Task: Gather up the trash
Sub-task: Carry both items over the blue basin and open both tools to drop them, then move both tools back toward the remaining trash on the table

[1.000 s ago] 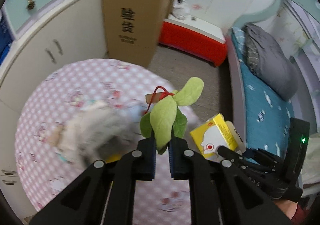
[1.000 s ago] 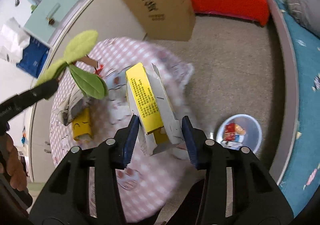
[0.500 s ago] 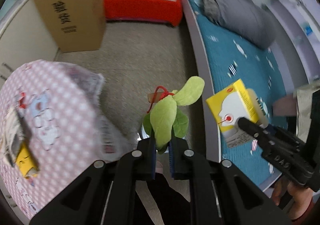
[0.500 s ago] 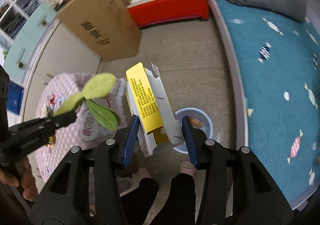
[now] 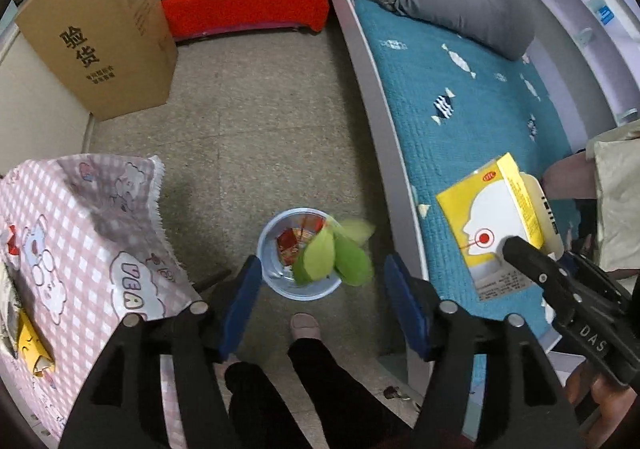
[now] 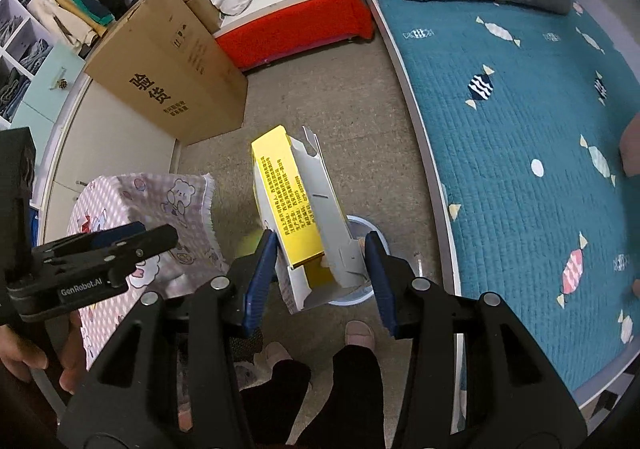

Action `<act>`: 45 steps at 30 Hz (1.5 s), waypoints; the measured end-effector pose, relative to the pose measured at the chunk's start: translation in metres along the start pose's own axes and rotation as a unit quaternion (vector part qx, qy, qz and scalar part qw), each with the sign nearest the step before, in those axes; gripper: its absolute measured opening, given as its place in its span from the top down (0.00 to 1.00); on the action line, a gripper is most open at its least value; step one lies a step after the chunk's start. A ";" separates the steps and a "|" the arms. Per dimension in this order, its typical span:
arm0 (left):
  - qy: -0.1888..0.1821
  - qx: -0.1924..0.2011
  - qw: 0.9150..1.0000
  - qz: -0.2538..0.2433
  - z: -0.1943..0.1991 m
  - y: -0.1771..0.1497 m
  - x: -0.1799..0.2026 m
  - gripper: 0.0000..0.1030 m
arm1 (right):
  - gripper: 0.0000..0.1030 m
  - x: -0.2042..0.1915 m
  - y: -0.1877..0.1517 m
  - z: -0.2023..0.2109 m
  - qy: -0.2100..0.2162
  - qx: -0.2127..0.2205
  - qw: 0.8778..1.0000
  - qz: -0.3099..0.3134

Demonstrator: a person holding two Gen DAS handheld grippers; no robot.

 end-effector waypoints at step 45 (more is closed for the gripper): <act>0.069 0.058 0.953 0.289 0.075 -0.107 -0.317 0.31 | 0.31 -0.276 -0.047 -0.115 0.090 -0.083 0.975 0.184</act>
Point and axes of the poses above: each gripper's, at about its wrist camera, not at the fingertips, and z roughly against the way its jaws point, x to its right, y to its top, the point moved 8 cm from there along -z, roughly the way its jaws point, and after that the axes turned 10 degrees about y, right-handed, at the moved point
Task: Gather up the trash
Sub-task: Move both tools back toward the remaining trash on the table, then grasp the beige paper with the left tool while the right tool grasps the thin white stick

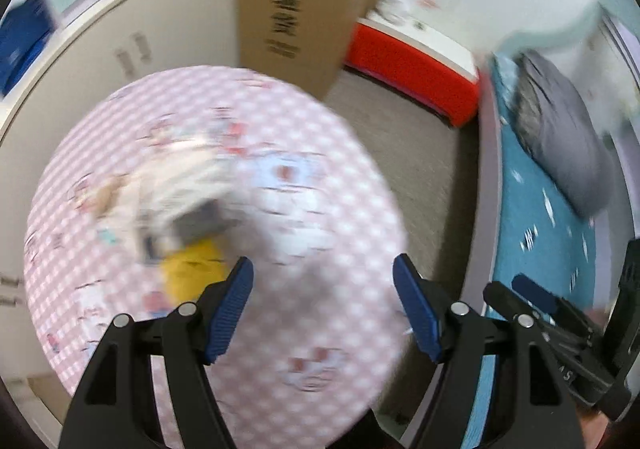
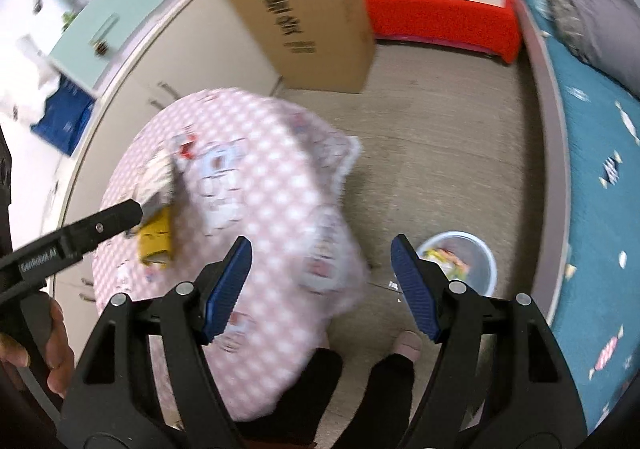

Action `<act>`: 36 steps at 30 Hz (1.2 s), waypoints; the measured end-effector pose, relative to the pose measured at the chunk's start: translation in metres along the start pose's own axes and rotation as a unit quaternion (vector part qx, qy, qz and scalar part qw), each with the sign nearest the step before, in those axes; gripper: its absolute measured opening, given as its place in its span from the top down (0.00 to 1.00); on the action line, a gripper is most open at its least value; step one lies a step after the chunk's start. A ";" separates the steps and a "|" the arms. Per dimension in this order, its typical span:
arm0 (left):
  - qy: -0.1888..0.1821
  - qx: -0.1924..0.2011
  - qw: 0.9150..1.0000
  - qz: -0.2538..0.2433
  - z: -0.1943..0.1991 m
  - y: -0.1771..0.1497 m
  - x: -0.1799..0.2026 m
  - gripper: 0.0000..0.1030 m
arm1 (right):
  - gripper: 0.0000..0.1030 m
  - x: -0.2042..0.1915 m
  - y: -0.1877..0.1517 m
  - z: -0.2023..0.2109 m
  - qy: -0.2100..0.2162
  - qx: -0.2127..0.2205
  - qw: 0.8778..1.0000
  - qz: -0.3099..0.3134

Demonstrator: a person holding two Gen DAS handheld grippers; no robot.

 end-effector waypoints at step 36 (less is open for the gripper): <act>-0.017 -0.057 0.998 0.026 -0.104 0.052 -0.207 0.81 | 0.84 -0.151 0.026 -0.162 0.161 -0.011 0.976 -0.143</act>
Point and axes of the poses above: each gripper's, at about its wrist camera, not at the fingertips, and z roughly against the way its jaws point, x to its right, y to its top, the point moved 8 cm from there along -z, roughly the way its jaws point, and after that the axes turned 10 degrees about y, right-handed, at the moved point
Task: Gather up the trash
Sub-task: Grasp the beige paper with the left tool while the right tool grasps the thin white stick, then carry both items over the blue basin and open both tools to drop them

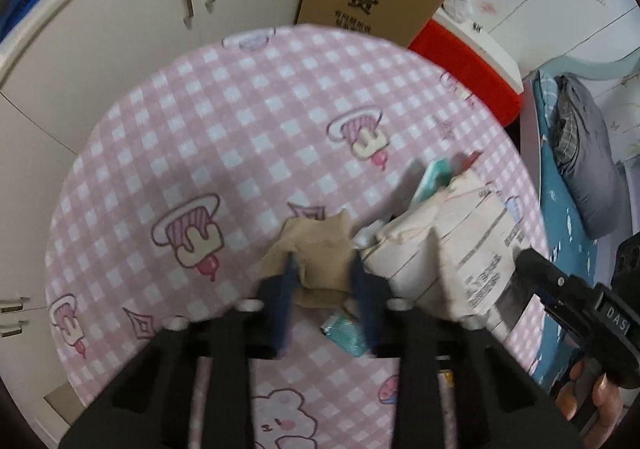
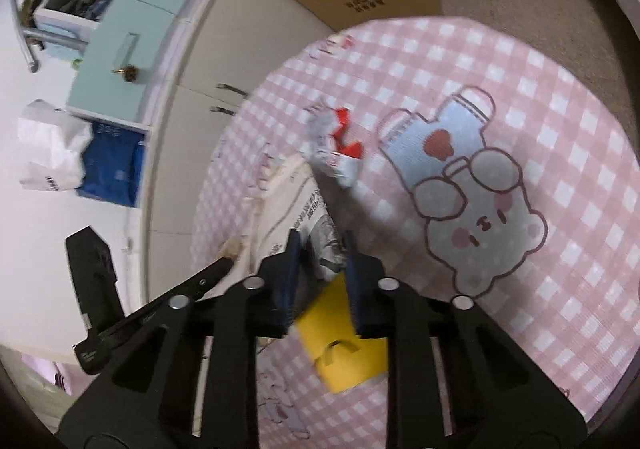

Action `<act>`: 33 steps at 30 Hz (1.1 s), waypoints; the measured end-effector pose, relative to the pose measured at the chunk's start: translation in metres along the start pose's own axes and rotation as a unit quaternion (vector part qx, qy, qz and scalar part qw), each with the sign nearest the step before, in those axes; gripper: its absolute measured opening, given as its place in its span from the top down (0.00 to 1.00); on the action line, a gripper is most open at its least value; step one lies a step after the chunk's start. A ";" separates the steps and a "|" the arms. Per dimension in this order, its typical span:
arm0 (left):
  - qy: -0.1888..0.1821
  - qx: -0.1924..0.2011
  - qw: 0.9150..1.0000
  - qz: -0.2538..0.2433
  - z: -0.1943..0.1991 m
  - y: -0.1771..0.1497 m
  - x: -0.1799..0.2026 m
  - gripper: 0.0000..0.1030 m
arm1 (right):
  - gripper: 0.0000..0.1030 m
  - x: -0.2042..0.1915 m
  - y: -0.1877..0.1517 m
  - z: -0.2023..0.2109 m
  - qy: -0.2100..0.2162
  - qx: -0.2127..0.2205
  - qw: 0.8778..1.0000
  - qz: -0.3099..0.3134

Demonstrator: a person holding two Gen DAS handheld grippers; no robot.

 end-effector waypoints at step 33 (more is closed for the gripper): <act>-0.104 0.017 0.966 -0.235 0.075 -0.128 0.438 0.86 | 0.93 0.168 0.015 0.398 -0.104 0.208 0.973 -0.010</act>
Point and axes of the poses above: each gripper's, at about its wrist camera, not at the fingertips, and z roughly against the way its jaws point, x to its right, y to its top, the point moved 8 cm from there along -z, roughly the way its jaws point, and after that the axes turned 10 degrees about y, right-handed, at the moved point
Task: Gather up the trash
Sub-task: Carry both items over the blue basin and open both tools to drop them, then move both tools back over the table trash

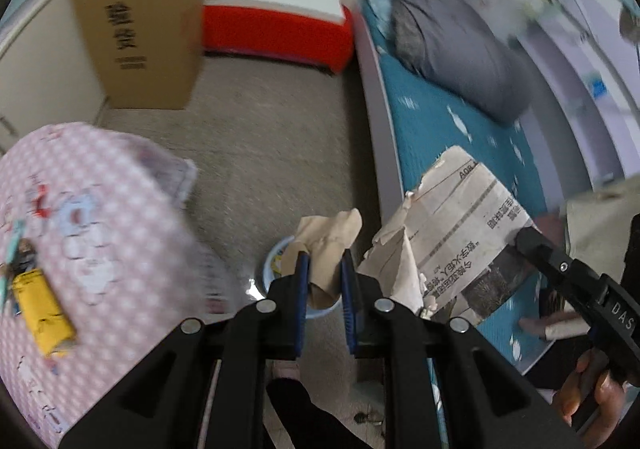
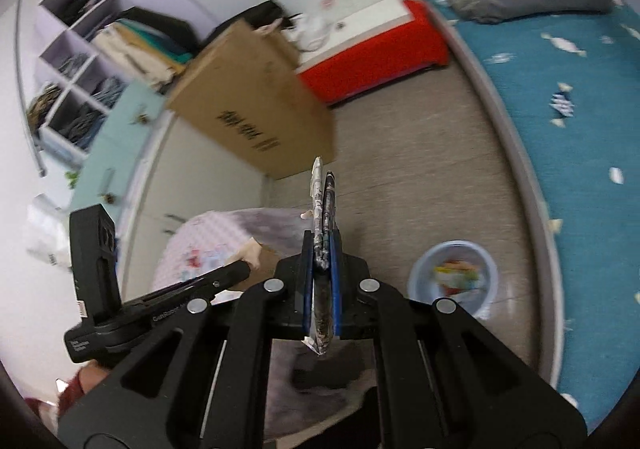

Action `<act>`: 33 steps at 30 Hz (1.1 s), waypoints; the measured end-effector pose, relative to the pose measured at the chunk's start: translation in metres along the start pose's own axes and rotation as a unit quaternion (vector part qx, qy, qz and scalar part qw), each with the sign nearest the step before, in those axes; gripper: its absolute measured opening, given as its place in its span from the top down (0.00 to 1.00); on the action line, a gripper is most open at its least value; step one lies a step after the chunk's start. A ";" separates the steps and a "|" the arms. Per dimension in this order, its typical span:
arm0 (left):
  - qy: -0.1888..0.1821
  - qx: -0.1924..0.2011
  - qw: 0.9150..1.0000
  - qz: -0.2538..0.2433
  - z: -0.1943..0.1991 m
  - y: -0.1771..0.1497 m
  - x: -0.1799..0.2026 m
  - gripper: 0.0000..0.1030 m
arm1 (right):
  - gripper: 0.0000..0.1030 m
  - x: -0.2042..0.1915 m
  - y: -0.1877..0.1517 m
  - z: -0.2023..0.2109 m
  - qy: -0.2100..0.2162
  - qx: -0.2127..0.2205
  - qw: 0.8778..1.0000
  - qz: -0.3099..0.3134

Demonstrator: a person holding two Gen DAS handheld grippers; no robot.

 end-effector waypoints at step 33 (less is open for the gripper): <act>0.065 -0.030 0.997 0.031 -0.014 -0.020 0.018 0.28 | 0.60 0.085 -0.015 -0.018 -0.077 -0.054 0.996 0.002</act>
Point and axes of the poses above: each gripper's, at about its wrist camera, not at the fingertips, and z roughly against the way its jaws point, x to its right, y to its top, the point moved 8 cm from there along -z, roughly the way its jaws point, and after that the axes turned 10 degrees about y, right-handed, at the moved point
